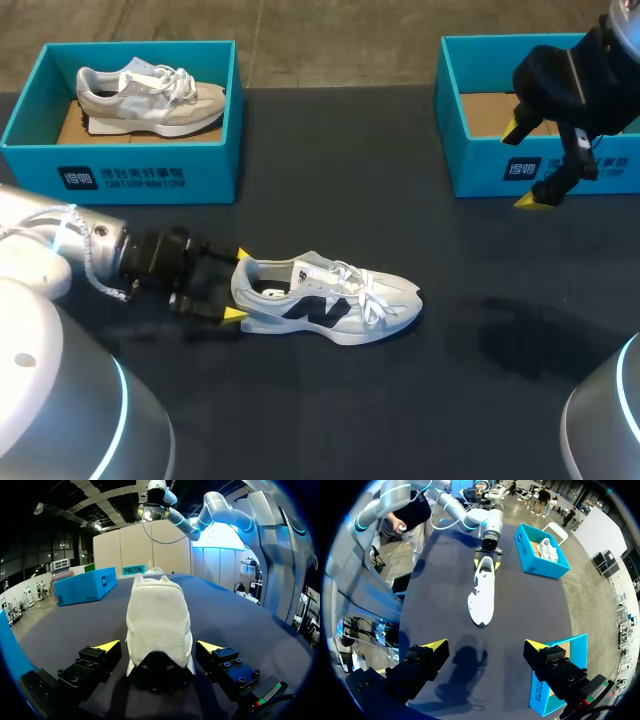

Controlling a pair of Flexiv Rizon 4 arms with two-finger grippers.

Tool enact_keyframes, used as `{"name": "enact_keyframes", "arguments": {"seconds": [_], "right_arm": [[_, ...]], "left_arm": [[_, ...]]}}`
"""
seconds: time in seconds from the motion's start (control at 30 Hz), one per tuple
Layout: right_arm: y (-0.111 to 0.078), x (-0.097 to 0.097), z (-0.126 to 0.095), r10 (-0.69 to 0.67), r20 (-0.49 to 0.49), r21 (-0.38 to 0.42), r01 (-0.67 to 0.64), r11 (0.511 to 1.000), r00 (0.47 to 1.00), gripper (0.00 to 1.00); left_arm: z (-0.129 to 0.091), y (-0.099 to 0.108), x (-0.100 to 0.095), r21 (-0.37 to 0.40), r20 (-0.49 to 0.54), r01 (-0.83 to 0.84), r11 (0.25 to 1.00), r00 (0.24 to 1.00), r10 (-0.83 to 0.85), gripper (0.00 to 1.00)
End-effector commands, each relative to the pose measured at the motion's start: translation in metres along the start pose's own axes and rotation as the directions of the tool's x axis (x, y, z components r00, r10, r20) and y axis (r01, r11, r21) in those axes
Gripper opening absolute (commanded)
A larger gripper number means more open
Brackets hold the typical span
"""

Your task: Take the shoe out of the shoebox, open the shoe tongue, remove and reinsert the insole, then place the shoe into the shoebox

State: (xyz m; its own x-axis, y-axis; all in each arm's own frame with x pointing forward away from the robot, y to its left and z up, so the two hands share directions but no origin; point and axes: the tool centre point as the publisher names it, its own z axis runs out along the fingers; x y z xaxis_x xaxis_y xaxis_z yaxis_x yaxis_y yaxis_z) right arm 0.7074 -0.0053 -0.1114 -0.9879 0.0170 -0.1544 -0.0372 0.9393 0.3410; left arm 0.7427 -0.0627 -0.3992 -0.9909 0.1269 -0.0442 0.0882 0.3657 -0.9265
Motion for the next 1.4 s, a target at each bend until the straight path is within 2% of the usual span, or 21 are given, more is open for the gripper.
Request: {"name": "enact_keyframes", "arguments": {"seconds": [0.03,0.5,0.57,0.6,0.63,0.7,0.73,0.9,1.2,1.4], "right_arm": [[0.001,-0.002,0.001,0.001,-0.005,0.003,-0.001,1.0,1.0,1.0],[0.001,-0.002,0.001,0.001,-0.005,0.003,-0.001,1.0,1.0,1.0],[0.001,-0.002,0.001,0.001,-0.005,0.003,-0.001,1.0,1.0,1.0],[0.001,-0.002,0.001,0.001,-0.005,0.003,-0.001,1.0,1.0,1.0],[0.001,-0.002,0.001,0.001,-0.005,0.003,-0.001,1.0,1.0,1.0],[0.001,-0.002,0.001,0.001,-0.005,0.003,-0.001,1.0,1.0,1.0],[0.001,-0.002,0.001,0.001,-0.005,0.003,-0.001,1.0,1.0,1.0],[0.001,-0.002,0.001,0.001,-0.005,0.003,-0.001,1.0,1.0,1.0],[0.001,-0.002,0.001,0.001,-0.005,0.003,-0.001,1.0,1.0,1.0],[0.001,-0.002,0.001,0.001,-0.005,0.003,-0.001,1.0,1.0,1.0]], "left_arm": [[0.008,0.001,0.0,-0.004,-0.005,0.003,1.0,1.0,-0.003,1.0],[0.022,0.013,0.0,0.02,0.004,0.011,1.0,1.0,-0.011,1.0],[0.024,0.015,0.0,0.024,0.004,0.015,1.0,1.0,-0.015,0.64],[0.024,0.017,0.0,0.026,0.004,0.017,1.0,1.0,-0.018,0.49],[0.025,0.018,-0.001,0.03,0.002,0.026,0.999,1.0,-0.026,0.44],[0.025,0.019,-0.001,0.041,0.005,0.029,0.999,1.0,-0.029,0.21],[0.025,0.02,-0.001,0.043,0.004,0.03,0.999,1.0,-0.031,0.0],[0.024,0.021,0.002,0.055,0.012,0.033,0.998,0.999,-0.033,0.0],[0.013,0.019,0.01,0.07,0.108,0.006,0.998,0.994,-0.014,0.0],[0.006,0.021,0.01,0.077,0.127,0.012,0.997,0.992,-0.022,0.0]]}}
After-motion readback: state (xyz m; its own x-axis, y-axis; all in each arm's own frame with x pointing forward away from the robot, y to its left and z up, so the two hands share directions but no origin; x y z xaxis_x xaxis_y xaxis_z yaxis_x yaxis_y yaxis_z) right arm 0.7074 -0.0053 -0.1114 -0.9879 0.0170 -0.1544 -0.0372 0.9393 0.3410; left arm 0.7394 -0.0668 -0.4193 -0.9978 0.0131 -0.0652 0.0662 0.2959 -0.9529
